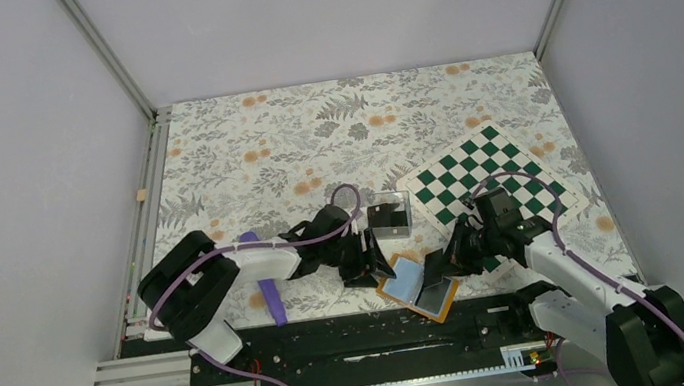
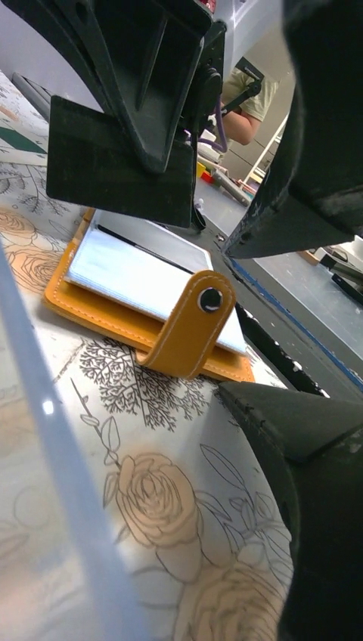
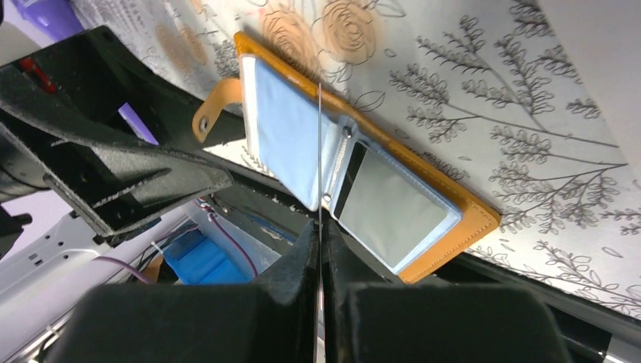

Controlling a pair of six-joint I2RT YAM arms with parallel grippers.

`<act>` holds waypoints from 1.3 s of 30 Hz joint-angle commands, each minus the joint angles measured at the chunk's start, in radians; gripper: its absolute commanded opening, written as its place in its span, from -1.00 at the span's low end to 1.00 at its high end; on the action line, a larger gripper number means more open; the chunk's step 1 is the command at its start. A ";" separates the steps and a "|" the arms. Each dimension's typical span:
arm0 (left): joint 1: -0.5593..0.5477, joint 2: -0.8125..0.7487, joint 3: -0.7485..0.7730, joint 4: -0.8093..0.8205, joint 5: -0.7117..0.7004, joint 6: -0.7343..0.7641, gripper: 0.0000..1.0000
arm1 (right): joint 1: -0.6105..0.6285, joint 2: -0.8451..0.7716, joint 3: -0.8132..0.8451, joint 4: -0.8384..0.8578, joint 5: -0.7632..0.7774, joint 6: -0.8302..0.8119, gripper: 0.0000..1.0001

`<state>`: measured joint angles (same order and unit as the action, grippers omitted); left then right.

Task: Put the credit cards into the card holder
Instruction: Insert the credit card into the card slot.

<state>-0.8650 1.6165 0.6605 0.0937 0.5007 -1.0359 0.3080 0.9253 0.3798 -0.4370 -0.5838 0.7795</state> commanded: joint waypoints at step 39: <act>-0.123 0.019 0.093 -0.232 -0.174 -0.066 -0.07 | 0.010 0.160 -0.003 0.139 0.029 -0.187 -1.00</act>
<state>-1.0016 1.6272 0.6956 0.0139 0.3901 -1.1744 0.3115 1.0828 0.3794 -0.3195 -0.5682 0.6151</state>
